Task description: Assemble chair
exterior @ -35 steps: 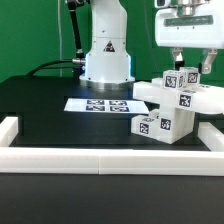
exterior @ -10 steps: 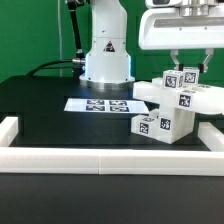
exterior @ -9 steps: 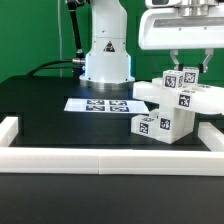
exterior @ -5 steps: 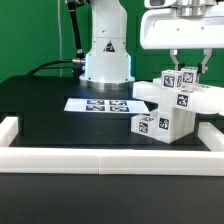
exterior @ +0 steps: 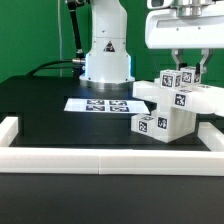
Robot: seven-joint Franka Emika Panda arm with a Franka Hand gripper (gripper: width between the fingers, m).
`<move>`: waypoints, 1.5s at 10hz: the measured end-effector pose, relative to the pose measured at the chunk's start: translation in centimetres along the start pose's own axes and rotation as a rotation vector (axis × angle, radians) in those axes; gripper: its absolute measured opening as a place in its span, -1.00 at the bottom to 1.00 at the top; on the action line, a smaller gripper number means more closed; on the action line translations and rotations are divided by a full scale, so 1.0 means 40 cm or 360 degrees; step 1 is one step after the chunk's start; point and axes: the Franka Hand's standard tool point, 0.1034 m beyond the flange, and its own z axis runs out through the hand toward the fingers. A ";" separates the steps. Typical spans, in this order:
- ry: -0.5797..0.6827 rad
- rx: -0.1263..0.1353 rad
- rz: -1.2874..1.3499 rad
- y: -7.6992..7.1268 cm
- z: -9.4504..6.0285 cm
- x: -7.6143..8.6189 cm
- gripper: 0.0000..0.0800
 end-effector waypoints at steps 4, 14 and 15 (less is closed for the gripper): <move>-0.0007 0.0005 0.0377 -0.002 0.000 -0.002 -0.29; -0.0030 0.0011 0.1031 -0.006 0.002 -0.012 -0.29; -0.0032 0.0001 0.0971 -0.006 0.002 -0.015 0.11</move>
Offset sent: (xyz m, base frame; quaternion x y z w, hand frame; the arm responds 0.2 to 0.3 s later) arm 0.0003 -0.0004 0.0004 0.0007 0.0000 0.1925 0.9813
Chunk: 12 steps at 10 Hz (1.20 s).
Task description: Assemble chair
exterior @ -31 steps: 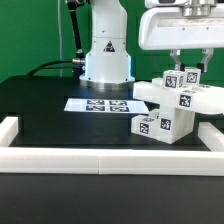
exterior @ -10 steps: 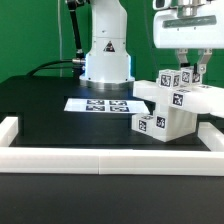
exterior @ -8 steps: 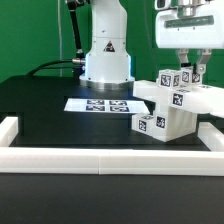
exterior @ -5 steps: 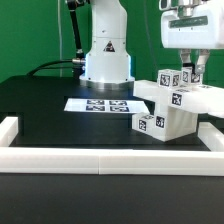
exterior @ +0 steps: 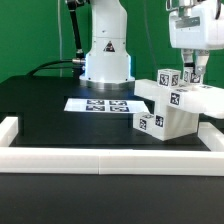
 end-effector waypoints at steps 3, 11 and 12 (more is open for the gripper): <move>-0.0009 -0.0019 -0.0323 -0.002 -0.003 -0.010 0.59; -0.0002 -0.0014 -0.1384 -0.004 -0.003 -0.013 0.62; -0.0002 -0.0014 -0.1497 -0.004 -0.003 -0.012 0.62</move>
Offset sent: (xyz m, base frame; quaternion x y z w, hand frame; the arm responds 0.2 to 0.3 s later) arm 0.0029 0.0015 0.0047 -0.0058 0.0201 -0.2809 0.9595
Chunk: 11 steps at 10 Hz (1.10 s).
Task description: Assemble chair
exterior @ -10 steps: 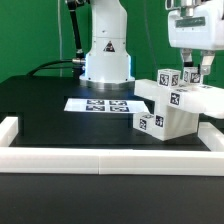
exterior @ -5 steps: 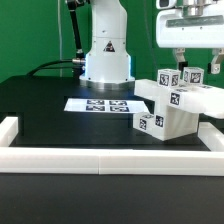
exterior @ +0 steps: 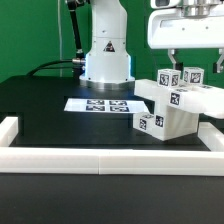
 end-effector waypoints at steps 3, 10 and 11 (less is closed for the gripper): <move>0.0000 -0.0001 -0.0309 0.002 0.000 0.001 0.62; 0.0001 -0.0002 -0.0678 0.004 0.000 0.003 0.14; 0.0001 -0.0002 -0.0678 0.004 0.000 0.003 -0.29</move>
Offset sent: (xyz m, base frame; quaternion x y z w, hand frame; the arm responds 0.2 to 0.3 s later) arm -0.0017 -0.0012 -0.0007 -0.0109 0.0033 -0.1249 0.9921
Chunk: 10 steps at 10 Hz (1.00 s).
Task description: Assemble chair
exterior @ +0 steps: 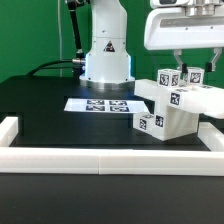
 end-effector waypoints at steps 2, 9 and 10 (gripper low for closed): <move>0.0000 0.0001 0.0015 0.000 0.000 0.000 -0.29; 0.0000 0.0007 0.0670 -0.001 0.000 0.000 -0.29; 0.0002 0.0008 0.0754 -0.001 0.000 0.000 -0.29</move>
Offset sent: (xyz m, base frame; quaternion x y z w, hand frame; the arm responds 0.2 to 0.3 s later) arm 0.0000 0.0000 0.0000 0.0000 0.0000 0.0000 1.0000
